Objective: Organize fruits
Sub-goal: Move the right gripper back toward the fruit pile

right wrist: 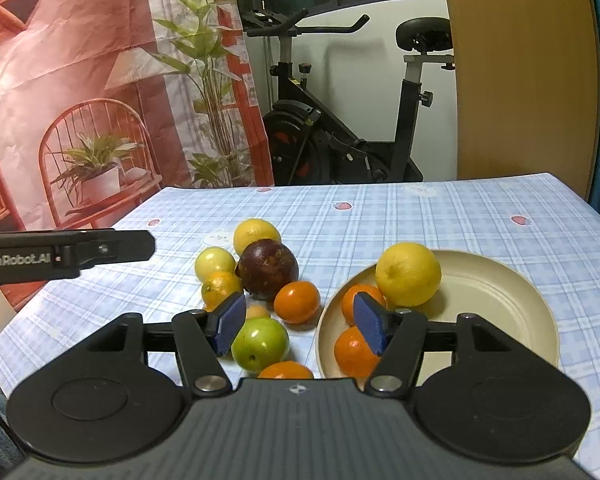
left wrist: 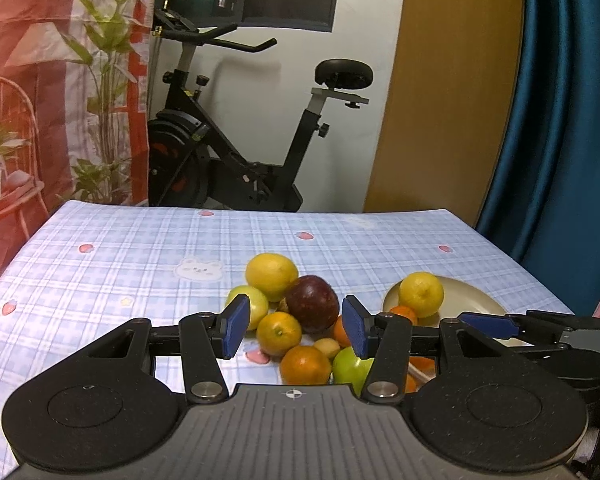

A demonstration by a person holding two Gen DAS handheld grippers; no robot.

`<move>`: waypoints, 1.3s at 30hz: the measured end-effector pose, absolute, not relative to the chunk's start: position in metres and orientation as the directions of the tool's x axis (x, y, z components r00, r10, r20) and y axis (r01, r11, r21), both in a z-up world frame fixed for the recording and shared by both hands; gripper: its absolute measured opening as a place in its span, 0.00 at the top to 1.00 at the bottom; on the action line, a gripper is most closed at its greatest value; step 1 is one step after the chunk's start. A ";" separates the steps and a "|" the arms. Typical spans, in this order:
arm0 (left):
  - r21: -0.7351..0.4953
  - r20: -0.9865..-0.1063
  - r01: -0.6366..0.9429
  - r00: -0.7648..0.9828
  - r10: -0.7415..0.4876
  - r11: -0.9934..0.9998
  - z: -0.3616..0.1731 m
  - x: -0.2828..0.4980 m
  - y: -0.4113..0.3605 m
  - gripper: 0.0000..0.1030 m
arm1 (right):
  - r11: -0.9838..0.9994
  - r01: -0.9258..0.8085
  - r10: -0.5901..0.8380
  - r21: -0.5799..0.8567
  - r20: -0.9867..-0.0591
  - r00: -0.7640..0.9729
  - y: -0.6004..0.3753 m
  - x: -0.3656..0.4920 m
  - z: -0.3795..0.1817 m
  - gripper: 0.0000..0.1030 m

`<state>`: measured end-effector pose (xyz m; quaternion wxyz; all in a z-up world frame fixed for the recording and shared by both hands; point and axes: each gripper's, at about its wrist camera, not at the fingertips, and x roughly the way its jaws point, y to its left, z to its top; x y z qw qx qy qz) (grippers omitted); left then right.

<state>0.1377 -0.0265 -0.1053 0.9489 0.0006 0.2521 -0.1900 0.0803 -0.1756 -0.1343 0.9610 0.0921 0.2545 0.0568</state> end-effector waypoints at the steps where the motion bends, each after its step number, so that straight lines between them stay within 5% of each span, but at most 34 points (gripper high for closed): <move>1: -0.095 -0.478 0.357 0.803 -0.357 0.929 -0.106 0.136 -0.025 0.48 | 0.977 -0.062 0.154 0.202 -0.479 0.864 -0.175 0.079 -0.135 0.39; 31: -0.141 -0.548 0.339 0.756 -0.358 0.930 -0.143 0.127 -0.010 0.48 | 0.975 -0.187 0.224 0.123 -0.511 0.830 -0.162 0.062 -0.177 0.39; 39: -0.134 -0.558 0.358 0.743 -0.369 0.924 -0.147 0.126 -0.011 0.48 | 0.967 -0.219 0.255 0.131 -0.507 0.824 -0.159 0.062 -0.181 0.46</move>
